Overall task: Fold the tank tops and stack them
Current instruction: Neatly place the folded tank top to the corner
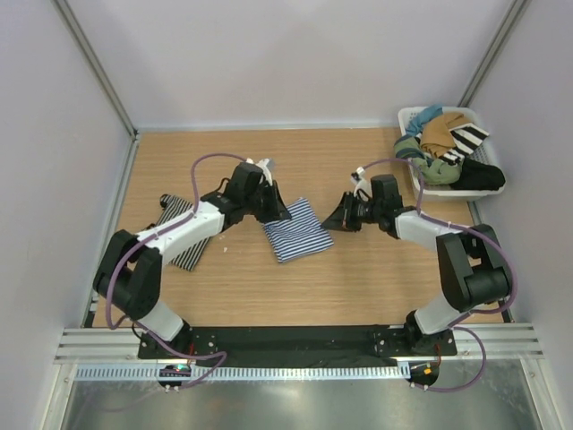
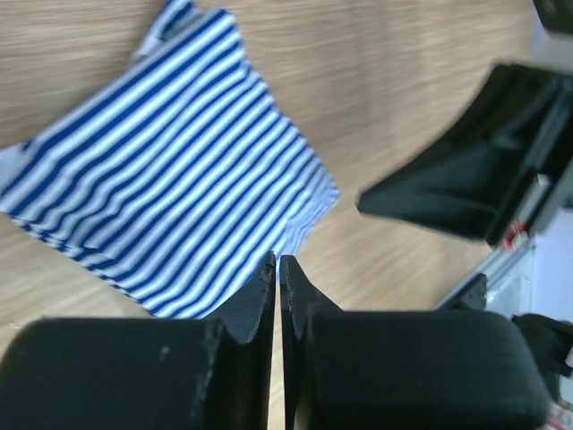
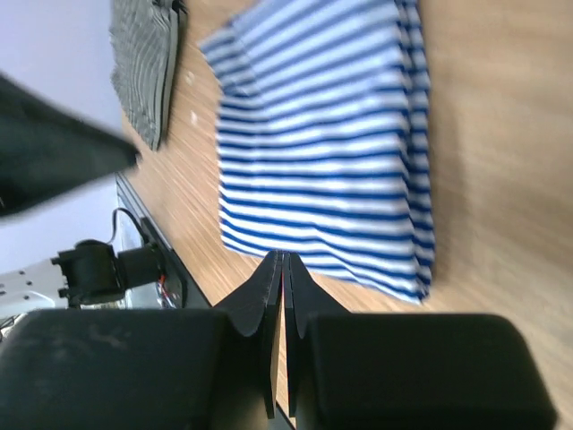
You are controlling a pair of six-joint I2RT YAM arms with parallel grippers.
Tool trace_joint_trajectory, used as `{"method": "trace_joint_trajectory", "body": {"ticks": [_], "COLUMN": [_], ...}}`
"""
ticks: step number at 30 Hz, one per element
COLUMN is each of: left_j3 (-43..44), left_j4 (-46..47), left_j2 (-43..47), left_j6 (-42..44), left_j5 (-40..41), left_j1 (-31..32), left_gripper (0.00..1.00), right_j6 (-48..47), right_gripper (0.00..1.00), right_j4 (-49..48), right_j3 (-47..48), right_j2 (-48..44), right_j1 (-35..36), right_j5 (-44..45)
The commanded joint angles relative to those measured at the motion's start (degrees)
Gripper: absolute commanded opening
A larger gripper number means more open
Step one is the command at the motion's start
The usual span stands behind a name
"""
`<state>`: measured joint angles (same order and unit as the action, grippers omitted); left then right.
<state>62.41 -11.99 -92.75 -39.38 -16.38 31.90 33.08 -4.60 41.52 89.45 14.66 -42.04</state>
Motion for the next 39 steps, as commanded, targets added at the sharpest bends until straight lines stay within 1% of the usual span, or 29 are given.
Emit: {"method": "trace_joint_trajectory", "body": {"ticks": [1, 5, 9, 10, 12, 16, 21, 23, 28, 31, 33, 34, 35, 36, 37, 38, 39], "left_j3": [-3.1, -8.4, -13.3, -14.0, -15.6, -18.5, -24.3, -27.1, -33.4, -35.0, -33.9, -31.8, -30.5, -28.9, -25.6, -23.8, -21.9], "left_j4": [2.2, 7.2, 11.4, 11.6, 15.7, 22.0, 27.0, 27.6, 30.6, 28.9, 22.6, 19.1, 11.4, 6.5, 2.1, -6.5, -11.4], "left_j2": [4.7, 6.9, 7.8, 7.2, 6.4, 3.0, 0.9, 0.6, 2.7, 7.6, 10.9, 14.8, 16.4, 18.3, 21.0, 22.4, 23.6], "left_j6": [-3.0, -9.1, -11.2, -11.5, -12.6, -14.2, -14.6, -14.6, -15.7, -15.6, -14.0, -13.1, -12.1, -10.5, -9.5, -8.9, -8.4], "left_j5": [1.3, 0.2, 1.1, 1.0, 0.4, -1.3, 0.0, 1.9, 4.6, 5.8, 8.7, 10.6, 13.1, 15.7, 22.3, 25.5, 30.5], "left_j1": [2.5, 4.3, 5.1, 5.1, 5.2, 5.4, 6.7, 8.0, 10.6, 10.8, 10.8, 10.7, 10.7, 10.5, 10.2, 9.9, 9.7], "left_gripper": [0.04, 0.03, 0.02, 0.02, 0.01, 0.0, 0.0, 0.0, 0.0, 0.02, 0.04, 0.06, 0.07, 0.08, 0.09, 0.09, 0.09], "right_j6": [1.6, 5.3, 8.3, 8.9, 10.9, 12.6, 12.7, 12.8, 12.1, 10.9, 9.9, 9.6, 9.1, 7.6, 7.0, 6.3, 5.3], "right_gripper": [0.09, 0.09, 0.08, 0.08, 0.08, 0.07, 0.06, 0.05, 0.05, 0.05, 0.12, 0.16, 0.23, 0.26, 0.28, 0.33, 0.35], "right_j4": [0.5, -1.2, -3.3, -4.1, -5.3, -8.3, -8.7, -8.8, -7.9, -7.4, -7.2, -6.8, -6.4, -4.6, -3.8, -3.0, -2.2], "right_j3": [6.4, 12.5, 19.5, 20.6, 23.2, 26.0, 29.6, 31.0, 32.3, 31.5, 30.4, 29.9, 29.9, 29.9, 30.0, 29.9, 29.6], "right_j2": [1.6, 7.0, 13.0, 15.8, 18.6, 24.9, 33.0, 35.7, 36.9, 34.9, 33.5, 31.9, 31.2, 30.3, 28.6, 27.5, 26.6], "right_j1": [0.3, 1.7, 3.8, 4.1, 4.5, 4.6, 4.5, 4.2, 4.0, 4.1, 4.2, 4.1, 4.2, 4.1, 4.2, 4.2, 4.2], "right_j5": [0.2, 0.2, 0.4, 0.5, 0.1, -0.5, 0.2, 0.6, 1.6, 1.7, 1.9, 2.0, 2.1, 2.5, 3.4, 3.8, 4.3]}}
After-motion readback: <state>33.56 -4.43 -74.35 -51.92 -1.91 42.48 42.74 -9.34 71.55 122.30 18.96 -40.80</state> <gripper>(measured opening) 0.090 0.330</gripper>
